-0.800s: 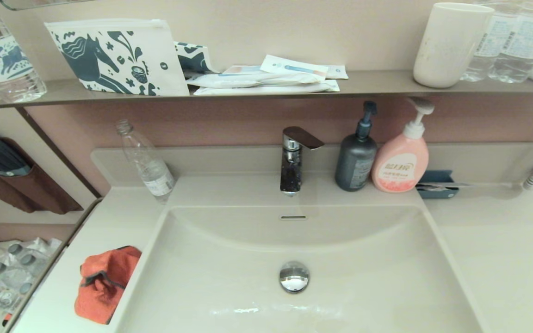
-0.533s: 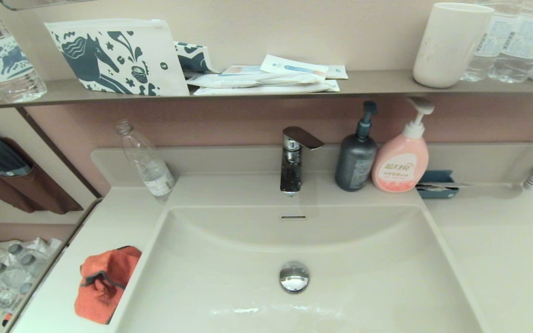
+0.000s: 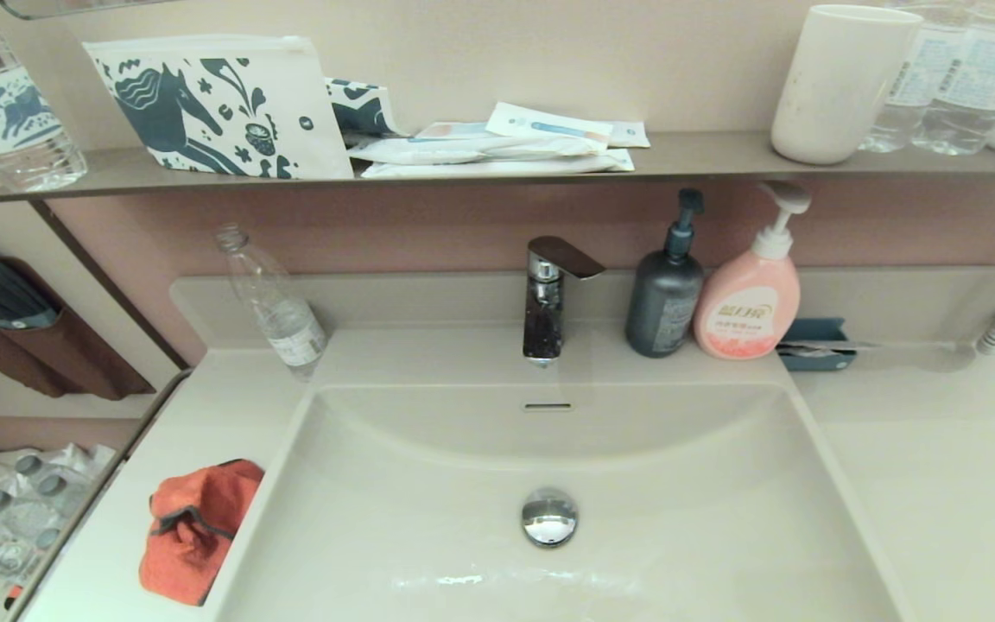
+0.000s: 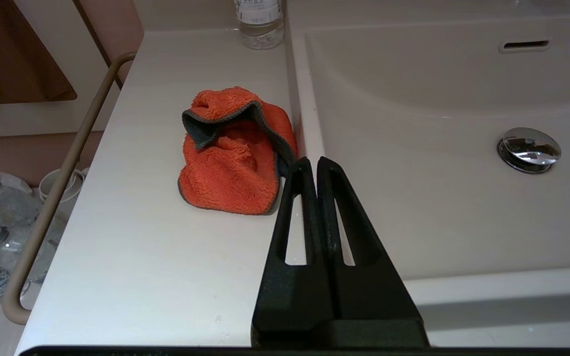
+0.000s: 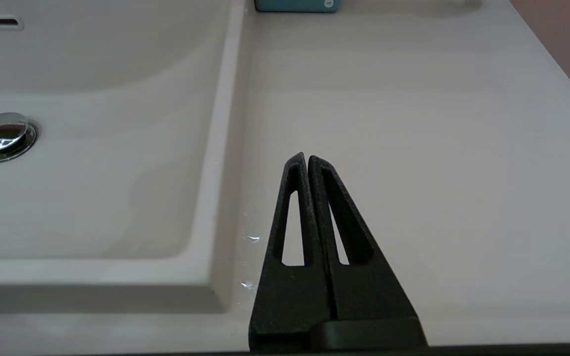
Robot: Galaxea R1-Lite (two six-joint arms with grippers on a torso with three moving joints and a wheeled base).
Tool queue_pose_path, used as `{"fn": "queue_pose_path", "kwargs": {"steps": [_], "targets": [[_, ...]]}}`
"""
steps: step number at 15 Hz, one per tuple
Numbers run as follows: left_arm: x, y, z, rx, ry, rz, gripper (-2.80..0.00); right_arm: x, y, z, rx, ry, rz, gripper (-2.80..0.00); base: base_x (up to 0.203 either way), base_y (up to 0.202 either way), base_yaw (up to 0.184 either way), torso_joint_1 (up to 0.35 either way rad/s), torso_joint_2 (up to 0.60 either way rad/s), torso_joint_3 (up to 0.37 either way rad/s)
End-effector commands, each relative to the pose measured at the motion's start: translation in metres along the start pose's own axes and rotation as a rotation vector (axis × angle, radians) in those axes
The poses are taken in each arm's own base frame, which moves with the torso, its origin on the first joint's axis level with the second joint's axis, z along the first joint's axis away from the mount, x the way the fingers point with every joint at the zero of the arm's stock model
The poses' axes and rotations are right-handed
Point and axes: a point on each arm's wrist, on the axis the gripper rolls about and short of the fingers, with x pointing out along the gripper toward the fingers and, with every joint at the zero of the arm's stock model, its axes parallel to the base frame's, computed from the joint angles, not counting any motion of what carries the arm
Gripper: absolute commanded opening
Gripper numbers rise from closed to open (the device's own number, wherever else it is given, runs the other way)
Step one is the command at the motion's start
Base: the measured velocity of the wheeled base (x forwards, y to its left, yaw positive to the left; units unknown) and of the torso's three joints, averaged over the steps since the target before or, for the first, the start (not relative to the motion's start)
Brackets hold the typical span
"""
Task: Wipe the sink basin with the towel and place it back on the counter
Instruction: Turn on the faucet
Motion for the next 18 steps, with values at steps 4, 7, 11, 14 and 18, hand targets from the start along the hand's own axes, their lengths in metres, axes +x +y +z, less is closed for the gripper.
{"fn": "queue_pose_path", "kwargs": {"steps": [4, 7, 11, 14, 18], "targets": [[0.0, 0.0, 0.0, 0.0, 0.001, 0.0, -2.8, -0.003, 0.001, 0.026, -0.015, -0.022, 0.043, -2.8, 0.0, 0.0, 0.0, 0.0, 0.0, 0.0], [0.0, 0.0, 0.0, 0.0, 0.001, 0.0, -2.8, 0.007, 0.0, 0.058, -0.002, 0.02, 0.052, -2.8, 0.0, 0.0, 0.0, 0.0, 0.0, 0.0], [0.0, 0.0, 0.0, 0.0, 0.001, 0.0, -2.8, 0.04, 0.0, 0.11, 0.063, 0.108, 0.082, -2.8, 0.0, 0.0, 0.0, 0.0, 0.0, 0.0], [0.0, 0.0, 0.0, 0.0, 0.001, 0.0, -2.8, 0.08, 0.004, 0.136, 0.096, 0.173, 0.126, -2.8, 0.0, 0.0, 0.0, 0.0, 0.0, 0.0], [0.0, 0.0, 0.0, 0.0, 0.001, 0.0, -2.8, 0.131, 0.018, 0.147, 0.074, 0.164, 0.199, -2.8, 0.0, 0.0, 0.0, 0.0, 0.0, 0.0]]}}
